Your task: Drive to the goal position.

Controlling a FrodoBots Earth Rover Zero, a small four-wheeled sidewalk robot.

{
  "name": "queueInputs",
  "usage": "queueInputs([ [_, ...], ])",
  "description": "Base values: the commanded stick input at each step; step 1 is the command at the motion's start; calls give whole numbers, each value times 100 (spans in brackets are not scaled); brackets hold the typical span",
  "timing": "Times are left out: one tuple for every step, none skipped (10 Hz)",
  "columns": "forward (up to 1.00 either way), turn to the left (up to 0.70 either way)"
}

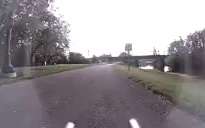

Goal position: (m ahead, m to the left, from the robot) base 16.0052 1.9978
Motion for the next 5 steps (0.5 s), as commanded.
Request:
queueInputs([
  [70, 0],
  [70, 0],
  [70, 0],
  [70, 0],
  [70, 0],
])
